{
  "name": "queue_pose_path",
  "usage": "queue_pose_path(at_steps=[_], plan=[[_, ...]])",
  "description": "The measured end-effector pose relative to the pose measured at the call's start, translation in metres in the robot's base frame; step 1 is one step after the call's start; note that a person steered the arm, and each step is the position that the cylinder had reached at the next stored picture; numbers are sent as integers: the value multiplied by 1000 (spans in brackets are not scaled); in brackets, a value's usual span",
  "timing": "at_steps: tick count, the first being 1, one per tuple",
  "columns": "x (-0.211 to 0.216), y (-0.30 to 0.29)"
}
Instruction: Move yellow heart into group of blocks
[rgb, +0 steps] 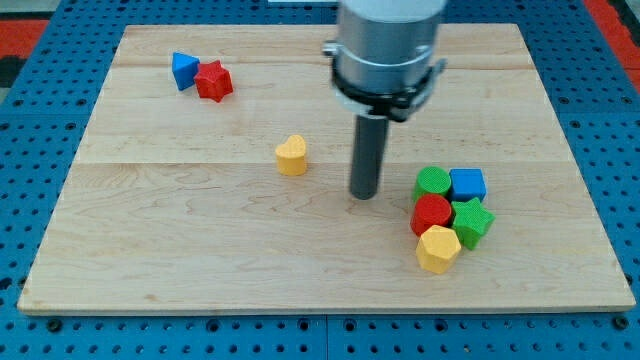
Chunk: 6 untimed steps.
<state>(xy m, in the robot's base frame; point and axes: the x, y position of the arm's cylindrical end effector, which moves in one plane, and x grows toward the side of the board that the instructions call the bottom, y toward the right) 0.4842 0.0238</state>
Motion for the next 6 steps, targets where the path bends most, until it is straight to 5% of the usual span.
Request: queue_pose_path(at_steps=[2,3,4,6], plan=[[9,-128],[-48,-143],[-81,-100],[-23,-3]])
